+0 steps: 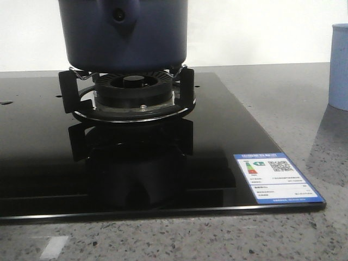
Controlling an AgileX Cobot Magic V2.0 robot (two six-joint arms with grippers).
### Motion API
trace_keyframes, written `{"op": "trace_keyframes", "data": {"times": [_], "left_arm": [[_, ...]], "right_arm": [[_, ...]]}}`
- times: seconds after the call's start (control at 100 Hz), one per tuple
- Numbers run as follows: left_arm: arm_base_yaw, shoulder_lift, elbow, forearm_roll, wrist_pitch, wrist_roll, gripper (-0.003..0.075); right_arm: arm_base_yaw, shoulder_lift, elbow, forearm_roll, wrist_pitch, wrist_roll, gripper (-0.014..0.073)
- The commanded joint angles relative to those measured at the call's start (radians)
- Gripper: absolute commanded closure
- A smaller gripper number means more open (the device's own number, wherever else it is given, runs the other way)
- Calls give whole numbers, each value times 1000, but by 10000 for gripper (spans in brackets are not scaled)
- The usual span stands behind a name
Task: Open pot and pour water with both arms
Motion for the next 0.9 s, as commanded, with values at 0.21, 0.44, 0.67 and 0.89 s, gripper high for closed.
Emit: {"op": "trace_keyframes", "data": {"times": [0.21, 0.44, 0.67, 0.89], "left_arm": [[-6, 181, -28, -130, -111, 6, 440], [-6, 328, -28, -186, -128, 66, 440], [-6, 417, -28, -238, -128, 118, 440], [-6, 451, -28, -251, -139, 151, 440]], "right_arm": [[-6, -308, -25, -1, 31, 61, -18], [-6, -560, -25, -1, 231, 78, 665], [-6, -698, -25, 2, 263, 78, 659], [-6, -705, -25, 2, 318, 78, 660]]}}
